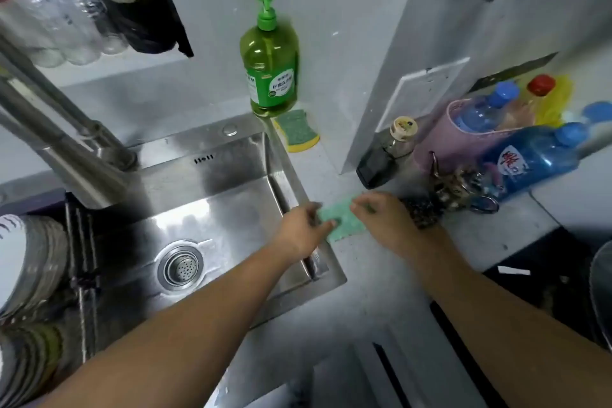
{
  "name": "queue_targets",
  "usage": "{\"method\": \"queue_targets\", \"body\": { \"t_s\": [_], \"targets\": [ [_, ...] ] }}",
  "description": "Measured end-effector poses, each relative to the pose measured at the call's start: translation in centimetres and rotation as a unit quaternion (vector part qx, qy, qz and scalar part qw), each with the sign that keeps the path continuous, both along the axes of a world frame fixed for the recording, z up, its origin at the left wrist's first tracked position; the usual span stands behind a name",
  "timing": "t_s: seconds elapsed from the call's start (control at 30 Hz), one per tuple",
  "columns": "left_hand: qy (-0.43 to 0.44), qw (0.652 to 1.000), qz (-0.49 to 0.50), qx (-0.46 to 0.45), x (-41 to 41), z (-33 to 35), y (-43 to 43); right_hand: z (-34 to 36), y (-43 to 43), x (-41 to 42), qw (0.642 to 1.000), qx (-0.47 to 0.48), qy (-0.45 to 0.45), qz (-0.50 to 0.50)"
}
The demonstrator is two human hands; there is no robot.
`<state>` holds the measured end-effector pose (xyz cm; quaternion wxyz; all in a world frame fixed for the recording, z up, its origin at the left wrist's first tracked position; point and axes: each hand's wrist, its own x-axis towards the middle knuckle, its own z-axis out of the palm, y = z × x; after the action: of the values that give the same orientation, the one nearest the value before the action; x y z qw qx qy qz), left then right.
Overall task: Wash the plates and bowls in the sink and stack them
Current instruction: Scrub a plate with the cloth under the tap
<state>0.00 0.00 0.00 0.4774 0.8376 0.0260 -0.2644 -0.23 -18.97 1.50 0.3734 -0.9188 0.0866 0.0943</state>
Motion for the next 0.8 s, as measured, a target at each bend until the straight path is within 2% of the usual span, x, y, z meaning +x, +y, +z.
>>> {"method": "queue_targets", "body": {
  "t_s": [0.1, 0.2, 0.3, 0.4, 0.47, 0.57, 0.7, 0.8],
  "targets": [
    [-0.012, 0.999, 0.034, 0.020, 1.2, -0.8, -0.9, -1.0, -0.4, 1.2, 1.000, 0.012, 0.005, 0.001],
    [0.004, 0.998, 0.030, 0.061, 2.0, -1.4, -1.7, -2.1, -0.5, 1.8, 1.000, 0.016, 0.007, -0.005],
    [0.012, 0.998, 0.021, 0.064, 2.6, -2.5, -2.0, -2.8, -0.9, 2.1, 0.999, 0.025, 0.021, -0.018],
    [0.032, 0.995, 0.071, -0.056, 2.4, -2.8, -2.2, -3.1, -1.2, 2.4, 0.996, 0.065, 0.055, -0.032],
    [0.054, 0.979, 0.108, -0.163, 1.7, -2.0, -2.1, -2.8, -1.3, 2.4, 0.990, 0.109, 0.082, -0.039],
    [0.087, 0.945, 0.159, -0.273, 0.9, 0.0, -1.0, -1.3, -0.7, 2.3, 0.983, 0.156, 0.101, -0.012],
    [0.104, 0.916, 0.189, -0.337, -0.6, 3.0, 2.4, 1.7, 1.4, 1.4, 0.974, 0.186, 0.123, 0.045],
    [0.090, 0.909, 0.221, -0.343, -2.4, 5.0, 5.7, 3.3, 4.8, 0.2, 0.928, 0.331, 0.170, 0.013]
  ]
}}
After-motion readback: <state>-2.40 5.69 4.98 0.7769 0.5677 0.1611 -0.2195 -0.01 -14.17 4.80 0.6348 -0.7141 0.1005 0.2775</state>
